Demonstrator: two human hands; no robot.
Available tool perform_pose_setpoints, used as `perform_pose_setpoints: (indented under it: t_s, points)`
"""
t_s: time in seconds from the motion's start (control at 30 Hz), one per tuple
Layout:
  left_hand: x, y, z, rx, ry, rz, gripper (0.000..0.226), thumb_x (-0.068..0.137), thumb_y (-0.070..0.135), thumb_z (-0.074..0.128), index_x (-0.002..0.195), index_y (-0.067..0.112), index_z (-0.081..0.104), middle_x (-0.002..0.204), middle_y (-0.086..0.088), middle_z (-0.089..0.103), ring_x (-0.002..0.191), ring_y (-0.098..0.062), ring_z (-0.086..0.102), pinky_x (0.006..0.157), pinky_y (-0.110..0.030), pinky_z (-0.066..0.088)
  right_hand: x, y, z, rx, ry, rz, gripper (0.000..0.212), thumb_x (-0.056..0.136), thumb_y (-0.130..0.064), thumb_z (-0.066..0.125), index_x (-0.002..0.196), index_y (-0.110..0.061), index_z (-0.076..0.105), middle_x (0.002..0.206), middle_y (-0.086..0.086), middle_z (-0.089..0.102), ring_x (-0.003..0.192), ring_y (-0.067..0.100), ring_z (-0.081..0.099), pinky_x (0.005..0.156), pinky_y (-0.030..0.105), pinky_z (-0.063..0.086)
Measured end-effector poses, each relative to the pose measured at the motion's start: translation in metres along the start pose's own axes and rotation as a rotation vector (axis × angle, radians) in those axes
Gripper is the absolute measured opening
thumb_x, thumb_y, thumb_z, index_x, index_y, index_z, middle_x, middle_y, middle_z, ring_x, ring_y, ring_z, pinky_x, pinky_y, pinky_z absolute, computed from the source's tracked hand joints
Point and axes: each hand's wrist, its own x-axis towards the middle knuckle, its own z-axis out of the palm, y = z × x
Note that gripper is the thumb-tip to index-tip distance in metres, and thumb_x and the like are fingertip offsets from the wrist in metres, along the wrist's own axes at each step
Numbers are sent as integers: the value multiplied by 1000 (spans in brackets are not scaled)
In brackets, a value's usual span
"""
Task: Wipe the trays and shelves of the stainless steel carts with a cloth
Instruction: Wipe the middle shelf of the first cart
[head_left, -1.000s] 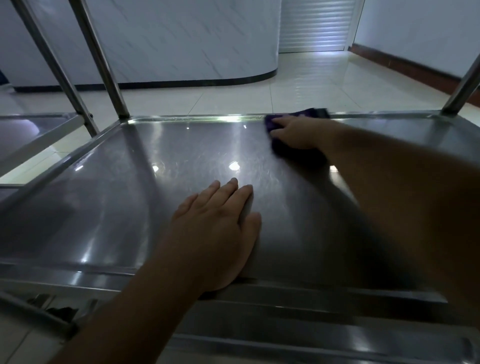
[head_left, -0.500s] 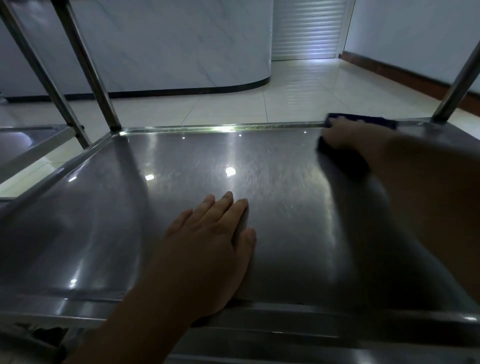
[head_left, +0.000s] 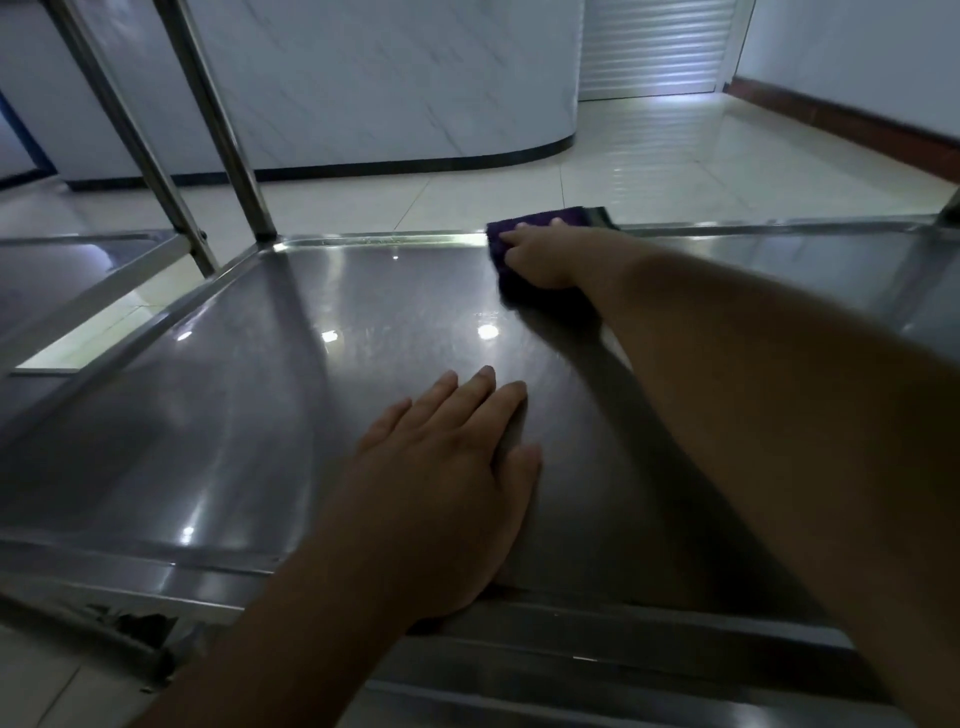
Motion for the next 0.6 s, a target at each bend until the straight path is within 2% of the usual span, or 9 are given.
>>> perform_pose_setpoints:
  t_s: [0.13, 0.2, 0.33, 0.4, 0.5, 0.6]
  points:
    - [0, -1, -1, -15, -12, -21, 71, 90, 67, 4, 159, 50, 0, 169, 23, -3, 155, 0, -7, 127, -32, -1, -30, 74, -2, 93, 99, 250, 56, 106, -42, 31, 162, -38, 22, 170, 14, 17, 154, 43, 16, 124, 59, 13]
    - [1, -2, 1, -3, -10, -25, 71, 90, 68, 4, 159, 51, 1, 169, 24, -2, 155, 0, -5, 127, -32, 2, -42, 112, -1, 121, 115, 339, 60, 103, -46, 33, 161, -40, 22, 169, 15, 19, 154, 43, 17, 125, 59, 13]
    - [5, -6, 5, -7, -20, -27, 75, 87, 75, 2, 158, 52, 4, 169, 26, 1, 154, 1, -3, 123, -29, 4, -72, 173, 3, 153, 96, 420, 58, 108, -40, 32, 164, -31, 18, 172, 10, 12, 156, 43, 9, 127, 56, 8]
    - [8, -8, 5, 0, -27, -30, 83, 80, 78, -4, 158, 53, 6, 168, 25, 3, 154, 0, -1, 122, -29, 6, -91, 199, 5, 161, 103, 464, 58, 109, -39, 31, 164, -29, 16, 173, 8, 9, 157, 43, 4, 127, 56, 5]
    - [10, -6, 2, 6, -50, -38, 89, 72, 80, -6, 157, 55, 6, 165, 29, 0, 153, 1, 0, 125, -32, 8, -122, 224, 5, 160, 115, 530, 55, 111, -35, 30, 164, -23, 20, 172, 10, 9, 157, 41, 7, 126, 54, 6]
    - [11, -7, 2, -7, -49, -36, 88, 69, 82, -5, 153, 58, 9, 156, 34, 1, 150, 5, 2, 125, -31, 10, -151, 246, 5, 120, 110, 593, 51, 111, -35, 29, 161, -22, 30, 169, 14, 19, 153, 43, 17, 125, 56, 11]
